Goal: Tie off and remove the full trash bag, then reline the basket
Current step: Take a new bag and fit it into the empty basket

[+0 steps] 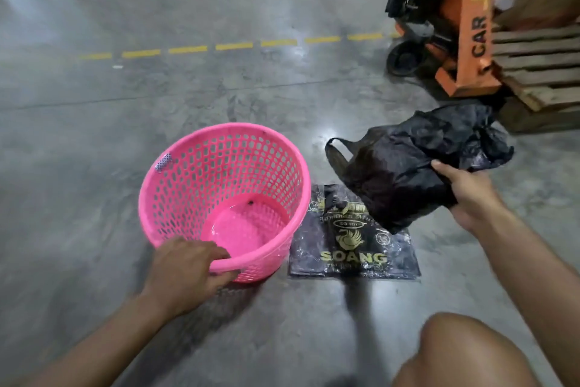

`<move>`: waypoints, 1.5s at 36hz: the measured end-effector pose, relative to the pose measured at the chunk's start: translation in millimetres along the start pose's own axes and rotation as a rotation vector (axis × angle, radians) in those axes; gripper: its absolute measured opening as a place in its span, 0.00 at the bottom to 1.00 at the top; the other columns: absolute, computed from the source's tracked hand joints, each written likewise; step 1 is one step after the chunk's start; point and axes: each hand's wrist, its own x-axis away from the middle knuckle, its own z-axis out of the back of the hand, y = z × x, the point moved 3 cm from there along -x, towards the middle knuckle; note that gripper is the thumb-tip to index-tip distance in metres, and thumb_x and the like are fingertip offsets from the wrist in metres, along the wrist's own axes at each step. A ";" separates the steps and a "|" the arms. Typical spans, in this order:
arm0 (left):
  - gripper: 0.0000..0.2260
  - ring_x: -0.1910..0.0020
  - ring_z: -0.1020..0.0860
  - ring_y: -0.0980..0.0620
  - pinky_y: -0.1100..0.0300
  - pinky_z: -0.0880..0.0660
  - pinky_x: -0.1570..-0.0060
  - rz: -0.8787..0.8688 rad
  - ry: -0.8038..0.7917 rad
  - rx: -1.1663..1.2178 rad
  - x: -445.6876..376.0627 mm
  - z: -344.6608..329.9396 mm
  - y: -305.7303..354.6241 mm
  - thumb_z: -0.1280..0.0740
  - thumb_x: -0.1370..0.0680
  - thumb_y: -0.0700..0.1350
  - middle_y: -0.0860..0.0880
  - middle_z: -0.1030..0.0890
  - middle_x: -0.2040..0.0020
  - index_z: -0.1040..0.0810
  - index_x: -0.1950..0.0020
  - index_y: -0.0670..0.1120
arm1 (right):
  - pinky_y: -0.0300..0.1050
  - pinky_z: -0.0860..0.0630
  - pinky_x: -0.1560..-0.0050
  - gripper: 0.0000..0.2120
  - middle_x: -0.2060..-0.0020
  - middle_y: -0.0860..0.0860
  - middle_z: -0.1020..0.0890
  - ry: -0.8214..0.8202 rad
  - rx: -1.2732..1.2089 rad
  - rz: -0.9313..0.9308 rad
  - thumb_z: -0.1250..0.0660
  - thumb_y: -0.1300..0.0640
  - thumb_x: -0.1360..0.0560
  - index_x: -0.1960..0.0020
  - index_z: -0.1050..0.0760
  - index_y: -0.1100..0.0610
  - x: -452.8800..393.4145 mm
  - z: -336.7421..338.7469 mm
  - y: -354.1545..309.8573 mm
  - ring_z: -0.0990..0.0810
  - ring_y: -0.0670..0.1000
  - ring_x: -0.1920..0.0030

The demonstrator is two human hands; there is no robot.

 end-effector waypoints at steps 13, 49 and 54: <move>0.25 0.59 0.18 0.60 0.59 0.25 0.56 0.447 0.119 0.960 -54.3 61.5 -16.7 0.35 0.33 0.72 0.55 0.17 0.49 0.20 0.48 0.55 | 0.50 0.19 0.40 0.20 0.37 0.54 0.16 -0.336 -0.255 0.197 0.33 0.60 0.21 0.29 0.23 0.59 133.7 -83.4 -121.2 0.16 0.54 0.38; 0.45 0.29 0.36 0.30 0.44 0.35 0.30 1.292 0.327 0.823 -88.0 85.7 -91.4 0.23 0.34 0.61 0.35 0.39 0.28 0.40 0.27 0.43 | 0.50 0.18 0.45 0.19 0.52 0.61 0.15 -0.640 -0.318 -0.301 0.43 0.68 0.40 0.58 0.15 0.65 146.3 -184.9 19.9 0.15 0.60 0.54; 0.17 0.42 0.26 0.38 0.51 0.24 0.42 1.307 0.577 1.002 -82.3 88.7 -114.0 0.25 0.33 0.56 0.37 0.25 0.40 0.23 0.50 0.50 | 0.50 0.15 0.48 0.20 0.56 0.60 0.14 -0.646 -0.449 -0.275 0.39 0.67 0.45 0.59 0.14 0.65 145.8 -190.1 14.5 0.13 0.58 0.57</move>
